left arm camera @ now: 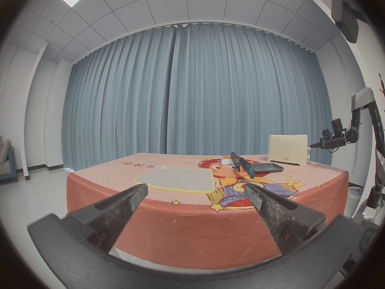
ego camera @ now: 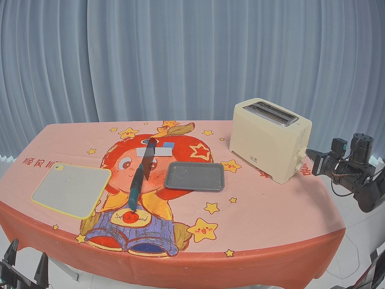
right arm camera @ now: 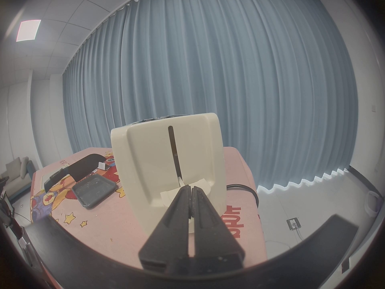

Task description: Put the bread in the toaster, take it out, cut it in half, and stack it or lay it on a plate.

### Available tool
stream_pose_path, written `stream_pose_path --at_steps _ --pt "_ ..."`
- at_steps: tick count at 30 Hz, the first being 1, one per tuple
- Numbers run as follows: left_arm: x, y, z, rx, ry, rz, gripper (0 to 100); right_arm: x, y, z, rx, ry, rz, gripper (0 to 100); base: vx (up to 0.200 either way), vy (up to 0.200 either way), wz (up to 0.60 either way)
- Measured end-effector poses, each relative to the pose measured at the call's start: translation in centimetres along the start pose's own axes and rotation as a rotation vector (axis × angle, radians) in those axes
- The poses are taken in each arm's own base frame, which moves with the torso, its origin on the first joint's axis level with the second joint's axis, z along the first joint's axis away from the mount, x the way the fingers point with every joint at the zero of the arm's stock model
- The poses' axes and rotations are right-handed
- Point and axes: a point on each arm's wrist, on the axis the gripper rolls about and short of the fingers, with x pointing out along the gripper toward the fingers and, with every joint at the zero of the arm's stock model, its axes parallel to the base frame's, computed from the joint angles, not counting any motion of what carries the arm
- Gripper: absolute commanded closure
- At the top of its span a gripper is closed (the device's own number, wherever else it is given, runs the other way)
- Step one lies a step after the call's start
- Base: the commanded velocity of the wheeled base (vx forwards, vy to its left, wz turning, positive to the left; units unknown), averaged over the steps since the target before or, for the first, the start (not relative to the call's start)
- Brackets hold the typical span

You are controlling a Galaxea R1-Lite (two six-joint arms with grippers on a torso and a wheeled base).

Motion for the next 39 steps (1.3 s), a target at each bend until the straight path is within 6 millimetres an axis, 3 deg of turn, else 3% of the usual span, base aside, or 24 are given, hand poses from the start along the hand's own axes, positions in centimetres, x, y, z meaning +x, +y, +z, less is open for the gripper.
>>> stream_pose_path --at_steps 14,39 --pt "0.0 0.0 0.0 0.0 0.0 0.0 0 -2.0 0.8 3.2 -0.032 -0.176 0.02 100 0.0 0.0 0.0" --pt "0.0 0.0 0.0 0.0 0.0 0.0 0 -3.5 2.5 3.8 -0.065 -0.212 0.09 100 0.0 0.0 0.0"
